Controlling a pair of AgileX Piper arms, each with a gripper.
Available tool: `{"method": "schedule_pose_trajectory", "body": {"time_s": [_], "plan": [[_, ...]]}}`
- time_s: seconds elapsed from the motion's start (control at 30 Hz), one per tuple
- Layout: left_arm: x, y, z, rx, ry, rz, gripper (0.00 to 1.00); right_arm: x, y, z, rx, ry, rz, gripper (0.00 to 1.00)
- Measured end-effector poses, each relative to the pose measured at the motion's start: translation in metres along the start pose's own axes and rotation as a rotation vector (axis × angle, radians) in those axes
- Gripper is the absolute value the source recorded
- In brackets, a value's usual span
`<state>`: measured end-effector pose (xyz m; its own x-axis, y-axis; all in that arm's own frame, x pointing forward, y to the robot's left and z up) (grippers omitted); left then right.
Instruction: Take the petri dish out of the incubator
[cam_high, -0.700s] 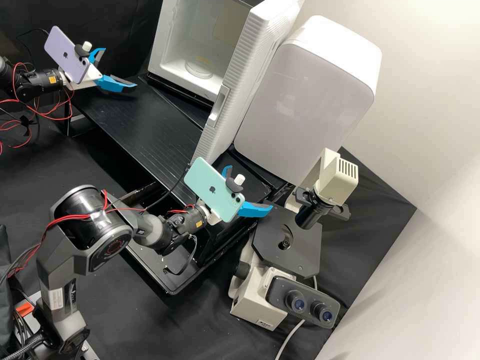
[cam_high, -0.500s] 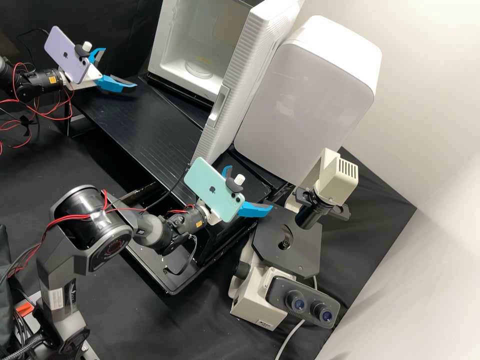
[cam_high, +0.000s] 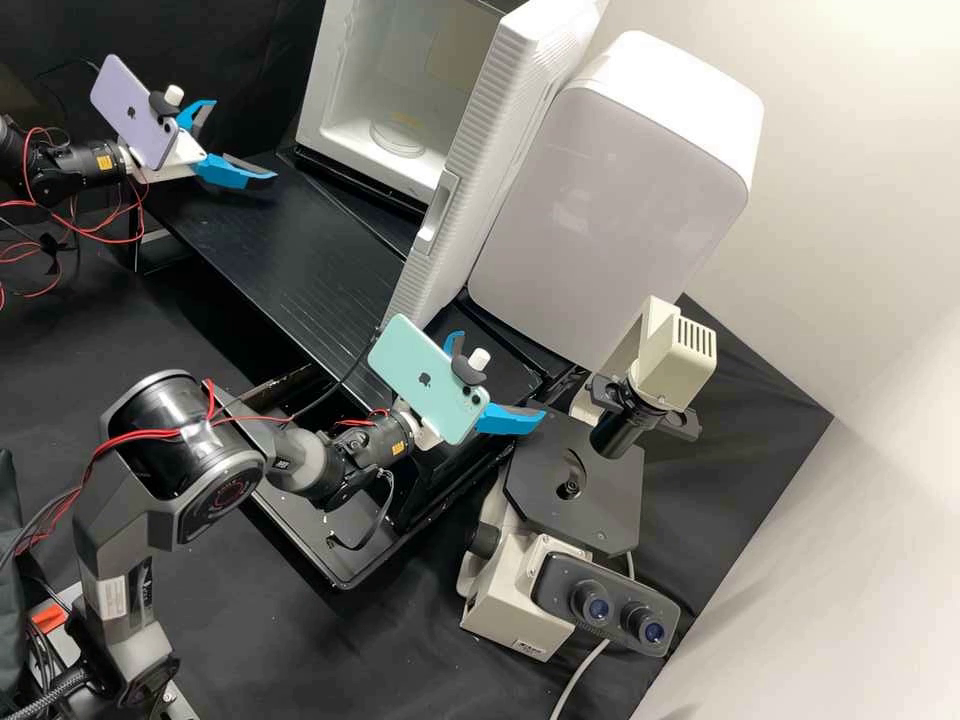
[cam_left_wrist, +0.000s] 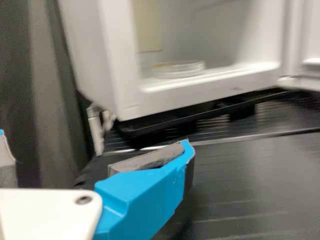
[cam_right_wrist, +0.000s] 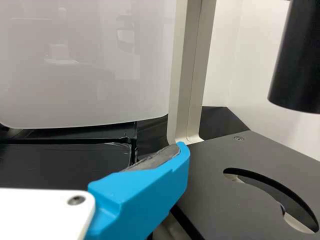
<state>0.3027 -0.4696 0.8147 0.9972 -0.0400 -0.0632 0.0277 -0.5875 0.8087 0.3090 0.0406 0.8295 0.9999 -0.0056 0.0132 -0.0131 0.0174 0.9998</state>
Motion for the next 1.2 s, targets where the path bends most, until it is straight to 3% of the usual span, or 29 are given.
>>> {"method": "schedule_pose_trajectory", "body": {"time_s": [0.17,0.43,0.53,0.7,1.2], "plan": [[-0.008,0.001,0.026,0.008,-0.117,-0.004,1.00,0.000,0.000,0.000,0.000,0.000,0.000,1.00],[-0.013,-0.003,0.072,0.062,-0.347,-0.030,1.00,0.000,0.000,0.000,0.000,0.000,0.000,1.00],[-0.011,0.003,0.084,0.065,-0.413,-0.013,1.00,0.000,0.000,0.000,0.000,0.000,0.000,1.00],[-0.001,0.017,0.102,0.033,-0.479,0.030,1.00,0.000,0.000,0.000,0.000,0.000,0.000,1.00],[0.057,0.025,0.107,0.011,-0.365,-0.030,1.00,0.000,0.000,0.000,0.000,0.000,0.000,1.00]]}}
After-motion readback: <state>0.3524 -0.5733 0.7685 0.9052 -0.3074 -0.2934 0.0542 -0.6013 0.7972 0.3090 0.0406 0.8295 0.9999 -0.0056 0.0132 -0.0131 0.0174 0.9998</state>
